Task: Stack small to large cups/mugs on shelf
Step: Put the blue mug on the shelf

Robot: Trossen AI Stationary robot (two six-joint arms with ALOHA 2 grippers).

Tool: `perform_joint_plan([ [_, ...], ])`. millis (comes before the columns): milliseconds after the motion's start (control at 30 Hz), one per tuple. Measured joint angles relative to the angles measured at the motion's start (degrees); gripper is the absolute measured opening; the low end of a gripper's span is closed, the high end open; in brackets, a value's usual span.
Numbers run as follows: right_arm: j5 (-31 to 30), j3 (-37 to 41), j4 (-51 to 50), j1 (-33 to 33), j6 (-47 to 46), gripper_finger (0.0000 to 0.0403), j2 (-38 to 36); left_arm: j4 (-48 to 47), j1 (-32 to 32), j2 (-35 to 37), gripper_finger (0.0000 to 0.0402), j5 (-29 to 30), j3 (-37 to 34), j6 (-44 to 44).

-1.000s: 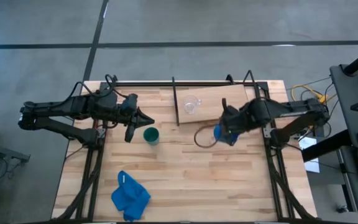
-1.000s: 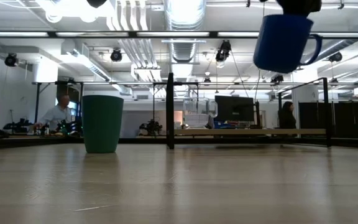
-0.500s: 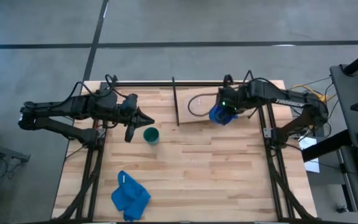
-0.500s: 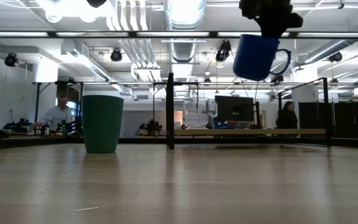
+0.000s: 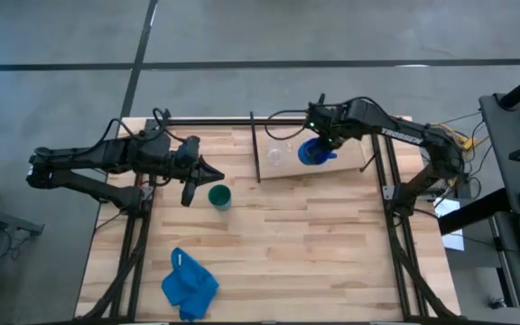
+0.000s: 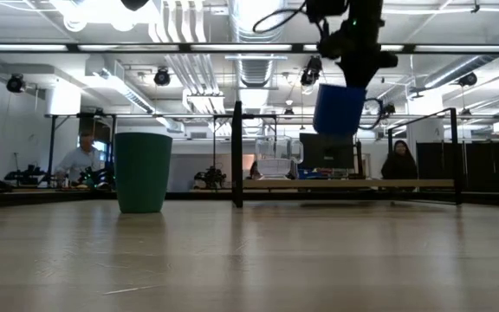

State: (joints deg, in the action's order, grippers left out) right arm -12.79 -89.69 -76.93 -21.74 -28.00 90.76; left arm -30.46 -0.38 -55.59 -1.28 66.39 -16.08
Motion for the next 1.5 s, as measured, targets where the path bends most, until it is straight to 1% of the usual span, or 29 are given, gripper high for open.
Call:
perform_joint_plan([
  [200, 3.87, 0.00, -0.04, -4.02, 2.27, 0.0009, 5.04, 0.02, -0.01, 0.00, 0.0000, 0.00, 0.00, 0.00],
  [500, 4.46, 0.00, 0.05, -7.72, 3.62, 0.0009, 9.27, 0.01, 0.00, 0.00, 0.0000, 0.00, 0.00, 0.00],
  [633, 4.64, -0.02, 0.79, -9.38, 4.25, 0.0009, 10.10, -0.01, -0.01, 0.00, 0.0000, 0.00, -0.02, 0.00],
  [800, 8.64, -0.02, 2.54, -11.88, 4.61, 0.0009, 11.03, 0.02, 0.00, 0.00, 0.0000, -0.02, -0.04, 0.00],
  [900, 8.92, -0.04, 2.54, -12.89, 4.73, 0.0009, 11.62, 0.01, -0.01, 0.00, 0.0000, 0.00, -0.07, 0.00],
  [1033, 11.06, -0.04, 2.74, -14.06, 5.62, 0.0009, 11.82, 0.00, 0.00, 0.00, 0.0000, 0.00, -0.07, 0.01],
  [1300, 11.89, -0.04, 3.23, -15.80, 6.20, 0.0009, 11.80, 0.00, -0.02, 0.00, 0.0000, 0.00, -0.07, 0.48],
  [1500, 15.93, -0.04, 5.93, -16.54, 7.51, 0.0009, 11.80, -0.01, -0.01, 0.00, 0.0000, 0.00, -0.09, 0.48],
])
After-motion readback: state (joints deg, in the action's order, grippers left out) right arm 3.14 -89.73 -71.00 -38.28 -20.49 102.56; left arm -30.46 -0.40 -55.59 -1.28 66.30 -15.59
